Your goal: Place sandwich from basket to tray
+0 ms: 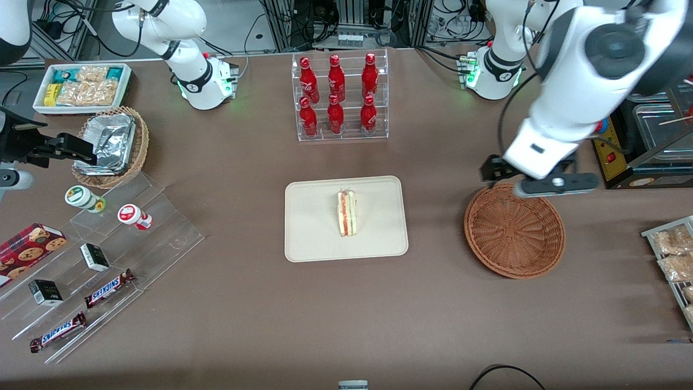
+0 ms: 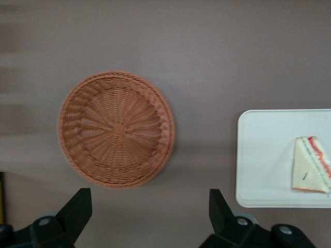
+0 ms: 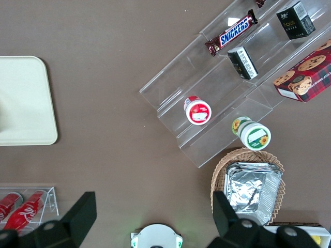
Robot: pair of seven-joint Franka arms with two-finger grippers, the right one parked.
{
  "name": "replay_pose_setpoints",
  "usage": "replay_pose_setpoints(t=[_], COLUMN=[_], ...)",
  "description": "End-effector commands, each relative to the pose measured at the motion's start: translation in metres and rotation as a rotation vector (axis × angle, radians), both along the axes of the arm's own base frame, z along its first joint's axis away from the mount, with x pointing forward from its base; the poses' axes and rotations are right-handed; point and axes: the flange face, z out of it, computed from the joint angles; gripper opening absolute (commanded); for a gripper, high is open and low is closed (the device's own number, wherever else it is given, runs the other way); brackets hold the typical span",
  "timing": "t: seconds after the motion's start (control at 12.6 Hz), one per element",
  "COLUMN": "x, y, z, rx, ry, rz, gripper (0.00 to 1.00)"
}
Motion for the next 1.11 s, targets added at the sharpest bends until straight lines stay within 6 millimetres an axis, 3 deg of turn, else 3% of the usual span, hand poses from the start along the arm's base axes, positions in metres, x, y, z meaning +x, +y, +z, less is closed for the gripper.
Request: replay_pose_setpoints(t=[0.0, 0.63, 0.87, 0.95, 1.03], x=[-0.011, -0.006, -0.005, -0.006, -0.007], y=[0.042, 0.140, 0.168, 0.186, 0.189], z=[0.017, 0.033, 0.050, 0.057, 0.061], rx=[0.003, 0.000, -0.005, -0.006, -0.005], ry=[0.007, 0.001, -0.019, -0.013, -0.004], rz=[-0.038, -0.097, -0.080, -0.079, -0.078], gripper=[1.00, 1.00, 1.00, 1.00, 1.00])
